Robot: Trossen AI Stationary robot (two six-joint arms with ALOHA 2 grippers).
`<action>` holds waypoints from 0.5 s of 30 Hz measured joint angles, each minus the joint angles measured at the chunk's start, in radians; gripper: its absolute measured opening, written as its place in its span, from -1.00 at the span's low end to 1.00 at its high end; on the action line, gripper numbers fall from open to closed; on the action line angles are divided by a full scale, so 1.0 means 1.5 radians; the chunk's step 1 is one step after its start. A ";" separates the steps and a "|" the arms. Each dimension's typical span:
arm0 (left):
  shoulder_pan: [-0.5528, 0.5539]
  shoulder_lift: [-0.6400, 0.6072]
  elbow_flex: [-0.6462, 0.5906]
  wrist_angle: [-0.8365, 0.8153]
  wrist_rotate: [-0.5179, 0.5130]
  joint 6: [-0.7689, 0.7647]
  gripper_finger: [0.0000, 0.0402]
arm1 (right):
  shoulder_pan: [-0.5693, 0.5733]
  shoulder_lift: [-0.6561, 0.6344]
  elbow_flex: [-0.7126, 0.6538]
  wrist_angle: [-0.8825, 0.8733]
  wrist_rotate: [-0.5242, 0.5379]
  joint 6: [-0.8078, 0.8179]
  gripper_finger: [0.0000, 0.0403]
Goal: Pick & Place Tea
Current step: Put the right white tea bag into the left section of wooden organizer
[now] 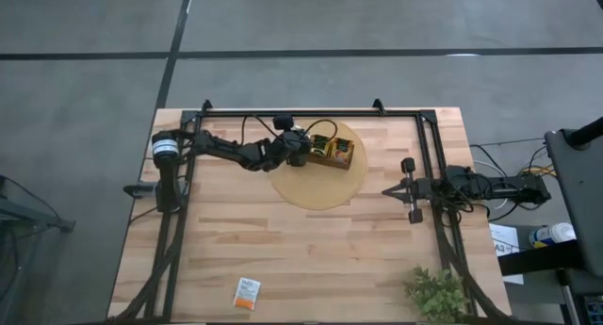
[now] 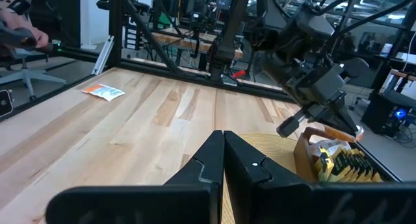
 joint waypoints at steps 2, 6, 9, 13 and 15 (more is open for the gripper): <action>0.000 0.000 0.000 0.000 0.000 -0.002 -1.00 | 0.000 0.000 0.000 0.000 0.000 0.000 -0.96; 0.000 0.000 0.000 -0.005 0.000 -0.002 -1.00 | 0.000 0.000 0.000 0.000 0.000 0.000 -0.96; 0.000 0.000 0.000 -0.007 0.000 -0.002 -1.00 | 0.000 0.000 0.000 0.000 0.000 0.000 -0.96; 0.000 -0.001 0.000 -0.015 0.000 -0.002 -0.97 | 0.000 0.000 0.000 0.000 0.000 0.000 -0.96; -0.001 -0.001 0.000 -0.018 0.000 -0.004 -0.93 | 0.000 0.000 0.000 0.000 0.000 0.000 -0.96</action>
